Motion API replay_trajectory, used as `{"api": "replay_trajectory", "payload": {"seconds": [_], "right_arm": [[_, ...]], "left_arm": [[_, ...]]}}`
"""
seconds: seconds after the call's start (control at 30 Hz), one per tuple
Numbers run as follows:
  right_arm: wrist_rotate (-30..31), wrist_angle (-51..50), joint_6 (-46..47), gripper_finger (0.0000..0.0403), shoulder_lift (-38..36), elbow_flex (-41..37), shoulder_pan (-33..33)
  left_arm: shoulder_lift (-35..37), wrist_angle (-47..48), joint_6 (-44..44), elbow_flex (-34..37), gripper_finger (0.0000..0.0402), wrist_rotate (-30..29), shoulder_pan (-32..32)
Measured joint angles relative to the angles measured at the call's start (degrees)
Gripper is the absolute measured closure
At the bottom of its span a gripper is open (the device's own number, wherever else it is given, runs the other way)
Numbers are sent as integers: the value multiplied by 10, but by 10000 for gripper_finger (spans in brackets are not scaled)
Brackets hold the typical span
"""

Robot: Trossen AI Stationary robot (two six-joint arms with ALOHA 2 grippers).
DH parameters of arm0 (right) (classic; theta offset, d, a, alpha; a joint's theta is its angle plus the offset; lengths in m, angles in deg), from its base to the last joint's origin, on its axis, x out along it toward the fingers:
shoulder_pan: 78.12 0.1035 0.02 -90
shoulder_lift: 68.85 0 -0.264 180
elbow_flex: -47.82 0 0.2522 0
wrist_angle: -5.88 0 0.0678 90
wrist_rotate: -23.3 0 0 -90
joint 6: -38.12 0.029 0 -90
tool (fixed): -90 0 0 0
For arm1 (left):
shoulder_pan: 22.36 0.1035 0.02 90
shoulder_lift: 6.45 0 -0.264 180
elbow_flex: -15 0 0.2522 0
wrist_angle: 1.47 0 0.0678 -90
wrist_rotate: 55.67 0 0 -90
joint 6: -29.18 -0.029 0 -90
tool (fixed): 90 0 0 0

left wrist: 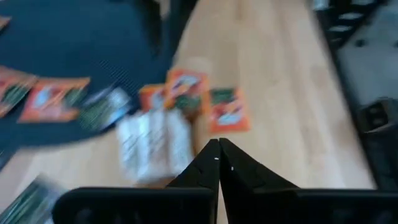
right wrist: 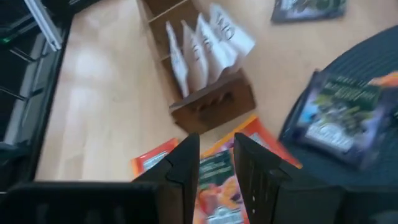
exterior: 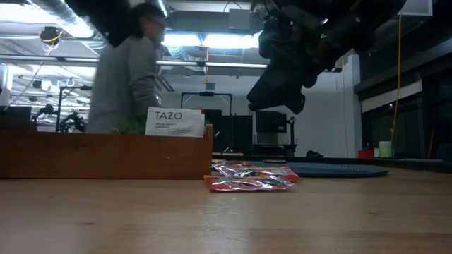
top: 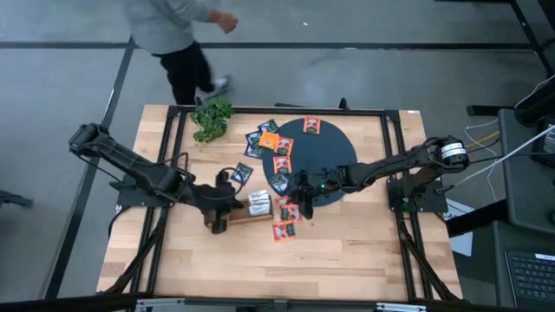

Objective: Pick & Place Tea
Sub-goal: Put the orange tea bag into the middle section of the wooden organizer

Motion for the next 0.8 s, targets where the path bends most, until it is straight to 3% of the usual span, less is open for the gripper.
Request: {"api": "replay_trajectory", "payload": {"seconds": [0.23,0.47,0.63,0.8], "right_arm": [[0,-40,67,302,0,0,42],[9,-72,111,302,0,0,93],[56,-89,112,302,0,0,139],[161,-72,139,302,0,-15,189]], "left_arm": [[-93,-19,-35,-20,399,6,-13],[-234,-17,-87,-113,399,-20,-22],[-322,-10,-88,-174,399,-21,-20],[-384,-12,-62,-222,400,-25,-32]]}}
